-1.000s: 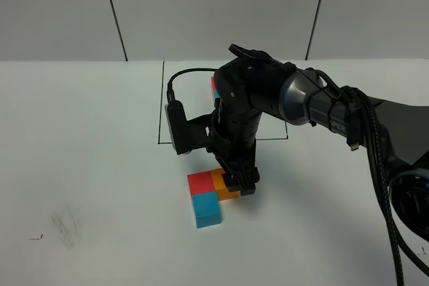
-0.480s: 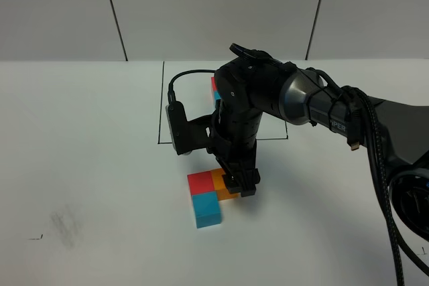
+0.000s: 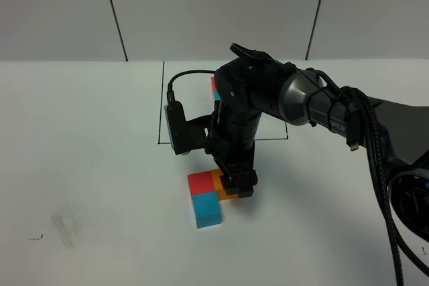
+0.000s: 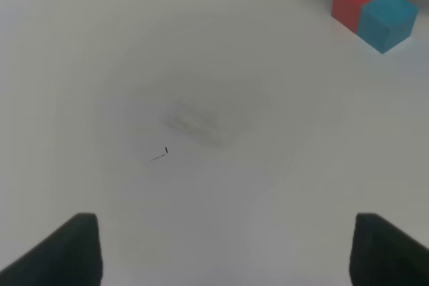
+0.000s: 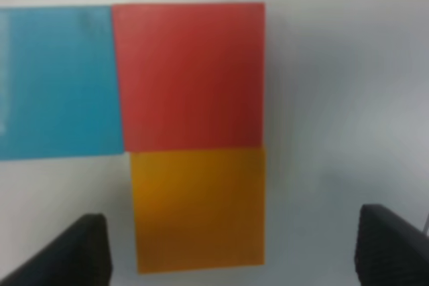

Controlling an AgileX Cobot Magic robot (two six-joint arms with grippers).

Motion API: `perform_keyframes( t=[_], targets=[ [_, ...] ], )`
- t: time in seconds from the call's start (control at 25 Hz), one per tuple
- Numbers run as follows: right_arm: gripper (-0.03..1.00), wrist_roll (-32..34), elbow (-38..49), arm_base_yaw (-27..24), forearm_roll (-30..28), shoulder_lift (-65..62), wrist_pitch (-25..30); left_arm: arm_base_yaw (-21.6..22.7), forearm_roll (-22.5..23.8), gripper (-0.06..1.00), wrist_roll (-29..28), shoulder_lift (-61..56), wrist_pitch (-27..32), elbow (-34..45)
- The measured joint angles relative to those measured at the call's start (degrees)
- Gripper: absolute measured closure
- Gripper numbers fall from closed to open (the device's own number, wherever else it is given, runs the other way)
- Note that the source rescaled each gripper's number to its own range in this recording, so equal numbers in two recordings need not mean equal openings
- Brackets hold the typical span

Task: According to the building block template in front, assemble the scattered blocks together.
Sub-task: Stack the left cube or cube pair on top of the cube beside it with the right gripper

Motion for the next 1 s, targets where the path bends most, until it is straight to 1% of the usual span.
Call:
perform_keyframes(
  t=[0.64, 0.72, 0.8, 1.0],
  targets=[
    [0.35, 0.00, 0.00, 0.00, 0.06, 4.50, -1.08, 0.00, 0.00, 0.09, 0.00, 0.00, 0.00, 0.00],
    [0.38, 0.00, 0.00, 0.00, 0.06, 4.57, -1.08, 0.00, 0.00, 0.09, 0.00, 0.00, 0.00, 0.00],
    [0.44, 0.00, 0.00, 0.00, 0.06, 4.57, -1.08, 0.00, 0.00, 0.09, 0.00, 0.00, 0.00, 0.00],
    [0.65, 0.15, 0.00, 0.00, 0.06, 4.57, -1.08, 0.00, 0.00, 0.09, 0.00, 0.00, 0.00, 0.00]
  ],
)
